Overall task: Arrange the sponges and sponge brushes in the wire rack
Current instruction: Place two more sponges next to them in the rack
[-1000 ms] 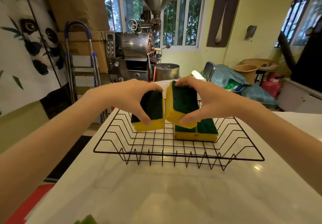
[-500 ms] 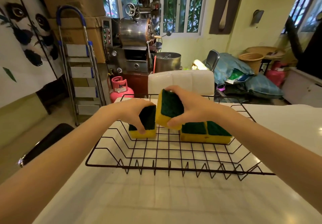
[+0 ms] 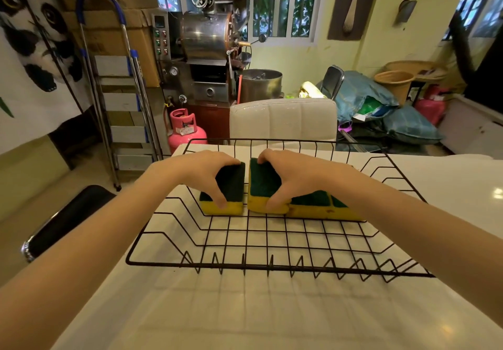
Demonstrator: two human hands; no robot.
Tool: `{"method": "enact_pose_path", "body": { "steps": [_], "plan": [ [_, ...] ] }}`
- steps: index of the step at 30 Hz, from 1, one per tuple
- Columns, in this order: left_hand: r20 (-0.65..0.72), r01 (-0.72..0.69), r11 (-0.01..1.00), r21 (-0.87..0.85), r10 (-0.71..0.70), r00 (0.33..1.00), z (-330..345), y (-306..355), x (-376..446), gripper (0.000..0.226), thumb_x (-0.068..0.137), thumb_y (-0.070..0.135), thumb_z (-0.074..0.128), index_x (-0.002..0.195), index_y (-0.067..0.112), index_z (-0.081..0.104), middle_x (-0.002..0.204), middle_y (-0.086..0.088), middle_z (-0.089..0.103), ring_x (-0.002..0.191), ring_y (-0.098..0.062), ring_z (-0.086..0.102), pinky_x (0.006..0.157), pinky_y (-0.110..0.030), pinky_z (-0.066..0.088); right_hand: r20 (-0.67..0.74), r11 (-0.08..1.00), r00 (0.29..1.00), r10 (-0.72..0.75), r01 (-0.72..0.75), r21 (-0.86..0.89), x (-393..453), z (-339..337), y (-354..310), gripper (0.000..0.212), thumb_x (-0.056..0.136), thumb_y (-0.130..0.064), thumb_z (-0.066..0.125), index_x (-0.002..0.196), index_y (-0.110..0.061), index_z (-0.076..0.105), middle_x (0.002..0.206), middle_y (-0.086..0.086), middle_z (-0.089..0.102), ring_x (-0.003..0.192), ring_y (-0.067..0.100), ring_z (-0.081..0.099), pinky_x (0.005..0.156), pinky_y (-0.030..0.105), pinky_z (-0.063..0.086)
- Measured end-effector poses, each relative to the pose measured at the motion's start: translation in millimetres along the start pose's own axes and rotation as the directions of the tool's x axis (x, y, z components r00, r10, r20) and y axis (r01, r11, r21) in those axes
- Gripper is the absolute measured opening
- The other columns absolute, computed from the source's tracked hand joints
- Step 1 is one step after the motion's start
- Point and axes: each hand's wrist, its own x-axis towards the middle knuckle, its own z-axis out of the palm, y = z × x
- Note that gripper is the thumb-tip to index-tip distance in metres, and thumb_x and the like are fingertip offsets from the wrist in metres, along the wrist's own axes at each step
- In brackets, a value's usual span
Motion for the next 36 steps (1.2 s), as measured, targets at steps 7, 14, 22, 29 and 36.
{"method": "enact_pose_path", "body": {
  "steps": [7,14,22,29,36],
  "plan": [
    [-0.015,-0.019,1.000,0.011,0.019,1.000,2,4,-1,0.084,0.066,0.029,0.078,0.135,0.024,0.030,0.136,0.000,0.043,0.120,-0.018,0.040,0.095,-0.031,0.037,-0.004,0.999,1.000,0.003,-0.003,-0.032,3,9,-3,0.080,0.068,-0.044,0.073,0.131,-0.017,0.033,0.125,0.005,0.051,0.104,0.018,0.048,0.083,0.030,0.048],
    [-0.005,-0.017,1.000,0.027,0.017,1.000,3,7,0,0.082,0.066,0.030,0.077,0.134,0.023,0.032,0.132,-0.001,0.046,0.117,-0.020,0.043,0.094,-0.032,0.038,-0.029,0.969,1.000,-0.002,-0.005,-0.247,6,13,-7,0.079,0.066,-0.052,0.072,0.129,-0.018,0.036,0.122,0.005,0.052,0.108,0.022,0.047,0.082,0.035,0.047],
    [0.010,0.009,0.998,0.062,-0.009,1.000,6,19,-8,0.077,0.069,0.027,0.075,0.134,0.021,0.034,0.129,-0.003,0.048,0.115,-0.021,0.044,0.092,-0.033,0.038,0.004,0.973,1.000,0.031,-0.029,-0.227,3,15,-11,0.083,0.065,-0.051,0.073,0.132,-0.017,0.036,0.127,0.007,0.051,0.113,0.024,0.046,0.093,0.041,0.047],
    [-0.093,-0.039,0.993,-0.111,0.029,0.995,5,34,-37,0.070,0.078,0.030,0.066,0.137,0.025,0.028,0.138,-0.004,0.045,0.121,-0.019,0.043,0.097,-0.031,0.037,-0.030,0.995,0.998,0.050,-0.052,-0.080,-29,4,-14,0.095,0.072,-0.045,0.070,0.145,-0.018,0.014,0.151,0.006,0.028,0.137,0.025,0.027,0.110,0.041,0.030],
    [-0.327,-0.184,0.959,-0.217,0.106,0.939,9,59,-88,0.079,0.078,0.039,0.063,0.141,0.032,0.015,0.150,0.006,0.028,0.126,-0.001,0.026,0.098,-0.021,0.022,-0.164,0.994,0.986,0.029,-0.011,0.112,-78,-9,-38,0.085,0.077,-0.040,0.067,0.143,-0.025,0.016,0.149,0.003,0.033,0.133,0.020,0.034,0.104,0.035,0.036]
  ]
}}
